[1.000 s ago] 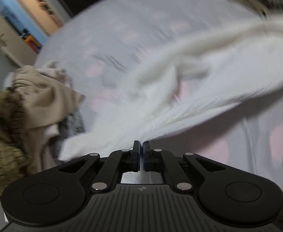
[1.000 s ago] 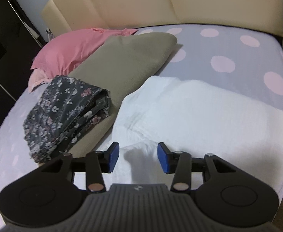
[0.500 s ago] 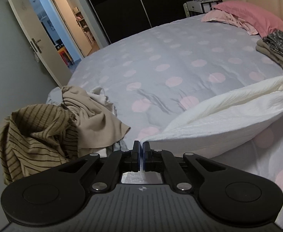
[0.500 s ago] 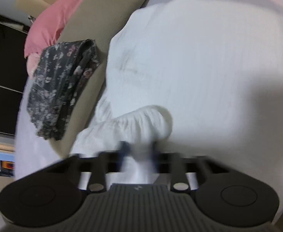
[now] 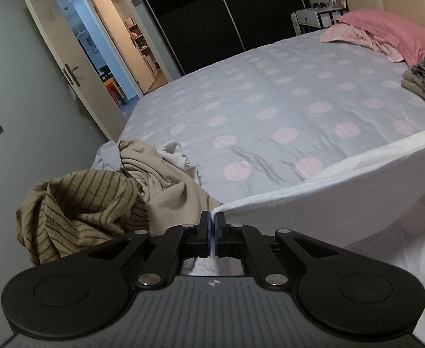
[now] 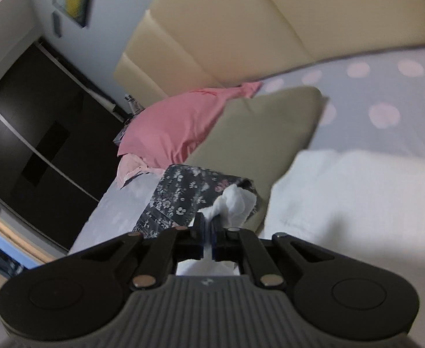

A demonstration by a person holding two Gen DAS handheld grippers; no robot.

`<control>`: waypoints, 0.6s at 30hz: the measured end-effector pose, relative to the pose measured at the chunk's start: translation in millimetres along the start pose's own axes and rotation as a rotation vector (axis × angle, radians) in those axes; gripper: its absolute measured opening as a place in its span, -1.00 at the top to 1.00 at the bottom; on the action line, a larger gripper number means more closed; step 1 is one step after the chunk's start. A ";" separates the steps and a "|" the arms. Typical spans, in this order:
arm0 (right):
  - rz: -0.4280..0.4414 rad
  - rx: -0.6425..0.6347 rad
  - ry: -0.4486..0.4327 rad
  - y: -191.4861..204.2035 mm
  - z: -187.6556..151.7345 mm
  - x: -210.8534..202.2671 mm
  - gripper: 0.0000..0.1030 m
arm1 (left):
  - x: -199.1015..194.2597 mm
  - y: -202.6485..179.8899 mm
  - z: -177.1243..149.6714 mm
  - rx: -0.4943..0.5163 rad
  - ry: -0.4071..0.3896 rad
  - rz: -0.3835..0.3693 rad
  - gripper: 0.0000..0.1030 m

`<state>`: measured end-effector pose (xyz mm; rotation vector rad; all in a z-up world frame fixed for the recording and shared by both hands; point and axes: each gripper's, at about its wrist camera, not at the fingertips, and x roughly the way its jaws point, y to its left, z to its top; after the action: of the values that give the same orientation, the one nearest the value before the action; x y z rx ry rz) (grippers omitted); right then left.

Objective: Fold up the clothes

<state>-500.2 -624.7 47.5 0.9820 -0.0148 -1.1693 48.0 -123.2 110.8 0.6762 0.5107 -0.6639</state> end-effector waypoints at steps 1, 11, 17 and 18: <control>-0.002 -0.013 0.003 5.5 1.1 2.5 0.91 | 2.1 1.6 3.8 -0.002 -0.001 0.006 0.99; 0.065 -0.111 -0.112 76.5 56.2 -16.6 0.91 | -19.4 23.6 67.5 -0.047 -0.162 0.052 0.99; 0.062 -0.280 -0.185 101.1 80.2 -56.5 0.91 | -32.7 20.5 54.0 0.016 -0.146 0.013 0.99; 0.036 -0.316 -0.159 97.5 77.8 -57.6 0.91 | -29.0 17.4 42.9 0.036 -0.112 -0.007 0.99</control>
<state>-488.9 -625.4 184.4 0.6077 0.0251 -1.1720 49.6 -131.9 164.7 0.6671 0.3987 -0.7149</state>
